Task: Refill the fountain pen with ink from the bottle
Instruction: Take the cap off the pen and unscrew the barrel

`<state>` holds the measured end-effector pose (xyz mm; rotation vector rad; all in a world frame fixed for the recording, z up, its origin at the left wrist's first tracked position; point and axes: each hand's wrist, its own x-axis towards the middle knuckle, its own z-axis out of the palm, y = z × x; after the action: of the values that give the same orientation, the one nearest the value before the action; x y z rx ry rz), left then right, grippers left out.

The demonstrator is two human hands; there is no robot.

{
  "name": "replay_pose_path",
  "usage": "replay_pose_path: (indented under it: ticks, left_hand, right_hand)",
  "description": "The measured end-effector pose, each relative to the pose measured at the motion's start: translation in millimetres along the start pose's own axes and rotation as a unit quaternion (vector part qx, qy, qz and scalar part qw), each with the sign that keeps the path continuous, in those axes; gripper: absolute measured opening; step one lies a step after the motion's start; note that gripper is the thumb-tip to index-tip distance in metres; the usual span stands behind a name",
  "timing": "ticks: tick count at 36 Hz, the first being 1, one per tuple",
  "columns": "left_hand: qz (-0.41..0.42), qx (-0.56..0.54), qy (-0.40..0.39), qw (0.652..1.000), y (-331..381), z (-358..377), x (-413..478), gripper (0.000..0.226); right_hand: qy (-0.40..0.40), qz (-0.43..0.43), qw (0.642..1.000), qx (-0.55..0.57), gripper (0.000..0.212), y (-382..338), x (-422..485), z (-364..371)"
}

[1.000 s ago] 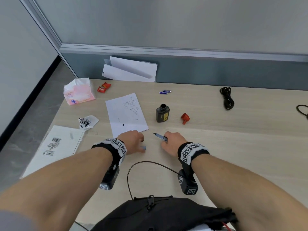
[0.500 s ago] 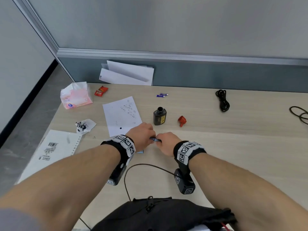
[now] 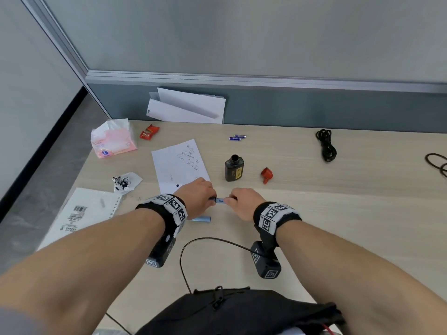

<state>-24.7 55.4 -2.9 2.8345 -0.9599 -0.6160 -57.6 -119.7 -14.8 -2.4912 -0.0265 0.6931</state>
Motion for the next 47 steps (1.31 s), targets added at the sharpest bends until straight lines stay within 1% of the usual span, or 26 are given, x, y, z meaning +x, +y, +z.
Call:
replay_pose_path:
  ticks: [3,5,7,8,10,12,13,15,16,18,20,21,23,24,26,30,32,33,35,36,38,40,42,44,45,47]
  left_hand:
    - [-0.001,0.003,-0.002,1.000,-2,3,-2,0.028]
    - [-0.004,0.009,-0.006,1.000,-3,4,-4,0.029]
    - [-0.003,0.012,-0.005,1.000,-3,2,-5,0.030]
    - [-0.003,0.010,-0.002,1.000,-4,0,-4,0.030]
    - [-0.002,0.009,0.001,1.000,-4,-4,-4,0.030]
    - [-0.002,0.014,-0.006,1.000,-5,-7,-5,0.030]
    - [-0.004,0.016,-0.010,1.000,-6,-8,-6,0.030]
    - [-0.010,0.018,-0.015,1.000,-8,-9,-8,0.030]
    - [-0.013,0.017,-0.015,1.000,-9,-10,-9,0.030]
    - [-0.020,0.017,-0.015,1.000,-11,-10,-11,0.030]
    - [-0.022,0.017,-0.010,1.000,-10,-10,-11,0.031]
    - [-0.021,0.016,-0.007,1.000,-9,-11,-11,0.031]
    - [-0.019,0.014,-0.001,1.000,-6,-13,-8,0.030]
    - [-0.017,0.014,0.000,1.000,-5,-14,-7,0.030]
    - [-0.011,0.018,-0.004,1.000,-3,-14,-6,0.030]
    - [-0.009,0.027,-0.014,1.000,0,-11,-8,0.030]
    - [-0.010,0.027,-0.011,1.000,0,-12,-7,0.031]
    - [-0.009,0.027,-0.008,1.000,0,-13,-5,0.031]
    - [-0.004,0.025,-0.002,1.000,1,-16,-3,0.031]
    - [-0.001,0.024,0.001,1.000,2,-17,-1,0.031]
    - [0.002,0.019,0.007,1.000,3,-19,2,0.030]
    - [0.004,0.018,0.006,1.000,4,-20,5,0.030]
    - [0.005,0.024,-0.001,1.000,5,-21,7,0.031]
    - [0.007,0.030,-0.005,1.000,6,-22,9,0.031]
    - [0.008,0.031,-0.004,0.999,7,-22,10,0.031]
    - [0.008,0.028,-0.002,1.000,9,-22,11,0.031]
  right_hand:
    - [0.011,-0.006,1.000,0.023,0.016,2,1,4]
    - [0.011,-0.003,0.999,0.043,0.022,2,0,7]
    - [0.006,0.009,0.998,0.061,0.037,1,0,5]
    - [-0.008,0.012,0.999,0.042,0.041,1,0,3]
    - [-0.054,0.008,0.998,-0.001,0.037,-3,2,-1]
    - [-0.061,-0.006,0.998,-0.034,0.037,-7,2,-3]
    - [-0.058,-0.011,0.998,-0.034,0.035,-9,3,-3]
    - [-0.021,-0.011,1.000,0.002,0.021,-7,7,0]
    - [-0.011,-0.009,1.000,0.020,0.018,-6,8,1]
    - [-0.011,-0.015,0.999,0.037,0.027,-7,7,3]
    - [-0.016,-0.008,0.999,0.048,0.043,-9,6,1]
    - [-0.026,0.000,0.999,0.045,0.047,-9,6,-1]
    - [-0.057,0.007,0.998,-0.008,0.043,-10,7,-5]
    - [-0.068,0.011,0.997,-0.023,0.045,-11,7,-6]
    - [-0.060,0.006,0.998,-0.027,0.045,-9,6,-7]
    - [0.004,-0.008,1.000,0.008,0.017,1,4,-1]
    - [0.013,-0.014,0.999,0.025,0.021,3,3,-2]
    - [0.012,-0.017,0.999,0.040,0.027,3,3,-3]
    - [0.000,-0.004,0.998,0.059,0.048,3,2,-9]
    - [-0.009,0.010,0.999,0.047,0.051,3,2,-12]
    - [-0.037,0.023,0.999,-0.014,0.046,4,2,-16]
    - [-0.043,0.020,0.998,-0.045,0.042,4,1,-19]
    - [-0.016,0.013,1.000,-0.023,0.035,7,0,-20]
    - [0.017,0.009,1.000,0.005,0.021,13,1,-22]
    - [0.022,0.008,1.000,0.017,0.020,15,0,-22]
    - [0.017,0.005,0.999,0.041,0.032,18,-2,-23]
